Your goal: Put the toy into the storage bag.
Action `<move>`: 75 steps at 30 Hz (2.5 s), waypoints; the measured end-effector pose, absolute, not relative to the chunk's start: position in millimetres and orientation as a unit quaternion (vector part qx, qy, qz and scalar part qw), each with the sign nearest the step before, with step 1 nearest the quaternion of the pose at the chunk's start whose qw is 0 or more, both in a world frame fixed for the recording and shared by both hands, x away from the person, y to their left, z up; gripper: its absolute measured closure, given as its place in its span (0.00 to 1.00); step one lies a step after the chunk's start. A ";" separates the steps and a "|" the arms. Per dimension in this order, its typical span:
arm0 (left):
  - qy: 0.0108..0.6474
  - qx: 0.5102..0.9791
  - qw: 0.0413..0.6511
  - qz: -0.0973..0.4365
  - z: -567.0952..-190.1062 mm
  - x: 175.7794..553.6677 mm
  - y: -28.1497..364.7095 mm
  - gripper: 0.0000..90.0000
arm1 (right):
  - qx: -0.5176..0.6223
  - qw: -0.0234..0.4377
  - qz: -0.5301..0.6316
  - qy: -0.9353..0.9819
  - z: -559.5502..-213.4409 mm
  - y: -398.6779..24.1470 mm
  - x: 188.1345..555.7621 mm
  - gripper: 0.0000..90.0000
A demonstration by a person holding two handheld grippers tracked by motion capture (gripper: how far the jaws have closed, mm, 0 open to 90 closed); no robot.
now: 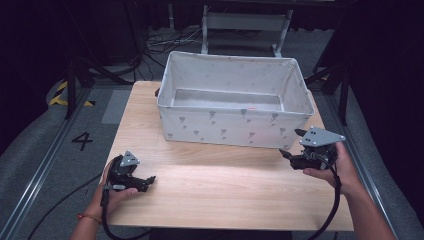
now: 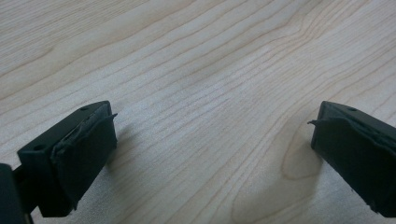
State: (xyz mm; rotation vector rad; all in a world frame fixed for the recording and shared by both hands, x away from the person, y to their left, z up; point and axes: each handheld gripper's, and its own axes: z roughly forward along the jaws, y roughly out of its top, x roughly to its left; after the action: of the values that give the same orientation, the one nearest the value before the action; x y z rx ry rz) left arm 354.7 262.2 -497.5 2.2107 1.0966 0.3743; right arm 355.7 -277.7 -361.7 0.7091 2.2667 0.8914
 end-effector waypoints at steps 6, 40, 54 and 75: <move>0.415 0.841 0.317 0.143 -497.5 354.9 262.3 0.00 | 0.275 0.294 0.316 0.859 -382.1 -280.4 354.5 0.25; 0.416 0.840 0.317 0.146 -497.5 354.8 262.3 0.01 | 0.346 0.237 0.313 0.852 -477.8 -325.5 339.8 0.23; 0.422 0.837 0.316 0.145 -497.5 355.8 261.0 0.00 | 0.395 0.205 0.345 0.826 -498.4 -353.8 324.6 0.23; 0.420 0.838 0.316 0.147 -497.4 356.2 261.3 0.00 | 0.456 0.188 0.346 0.798 -501.9 -376.2 317.6 0.16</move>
State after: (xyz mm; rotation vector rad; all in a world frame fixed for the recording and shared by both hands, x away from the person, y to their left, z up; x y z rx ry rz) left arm 356.2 261.3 -497.4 2.2070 1.1068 0.3860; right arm 317.6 -376.2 -501.9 1.2829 2.2461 0.9736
